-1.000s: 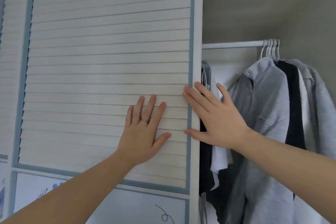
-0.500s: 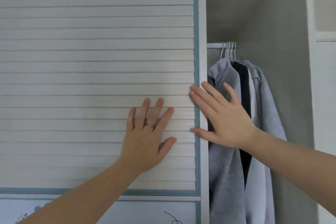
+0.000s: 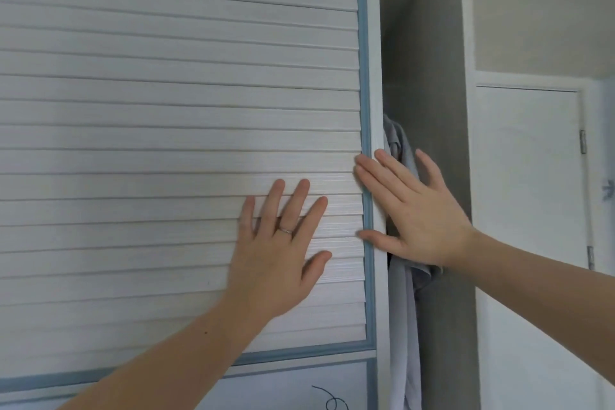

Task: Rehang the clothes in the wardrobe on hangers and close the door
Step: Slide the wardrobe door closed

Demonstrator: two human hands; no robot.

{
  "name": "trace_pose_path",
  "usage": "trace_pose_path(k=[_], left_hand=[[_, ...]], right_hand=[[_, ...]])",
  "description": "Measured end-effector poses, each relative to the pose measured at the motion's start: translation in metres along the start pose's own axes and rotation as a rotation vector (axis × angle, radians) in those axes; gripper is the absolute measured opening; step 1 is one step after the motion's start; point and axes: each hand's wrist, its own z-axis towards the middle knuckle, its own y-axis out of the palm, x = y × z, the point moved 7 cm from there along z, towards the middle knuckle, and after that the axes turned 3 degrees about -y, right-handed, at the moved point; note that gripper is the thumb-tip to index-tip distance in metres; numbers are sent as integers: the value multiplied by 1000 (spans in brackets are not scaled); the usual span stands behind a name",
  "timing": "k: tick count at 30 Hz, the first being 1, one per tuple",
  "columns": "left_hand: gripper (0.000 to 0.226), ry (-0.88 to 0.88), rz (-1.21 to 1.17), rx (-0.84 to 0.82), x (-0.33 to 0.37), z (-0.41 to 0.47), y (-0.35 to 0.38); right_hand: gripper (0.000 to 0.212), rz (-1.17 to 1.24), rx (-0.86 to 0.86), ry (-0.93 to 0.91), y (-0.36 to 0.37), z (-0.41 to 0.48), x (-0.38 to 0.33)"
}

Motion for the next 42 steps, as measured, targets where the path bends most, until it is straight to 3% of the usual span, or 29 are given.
trace_pose_path(k=[12, 22, 33, 37, 42], left_hand=[[73, -8, -27, -118, 70, 30, 18], [72, -12, -46, -87, 106, 44, 25], [72, -13, -6, -56, 110, 45, 30], [71, -7, -9, -64, 110, 45, 27], [71, -17, -62, -185, 110, 46, 16]], right_hand=[[87, -142, -167, 40, 2, -49, 56], [84, -203, -141, 50, 1, -75, 81], [82, -133, -81, 66, 6, -83, 86], [79, -97, -155, 88, 4, -82, 86], [74, 40, -289, 155, -14, -96, 78]])
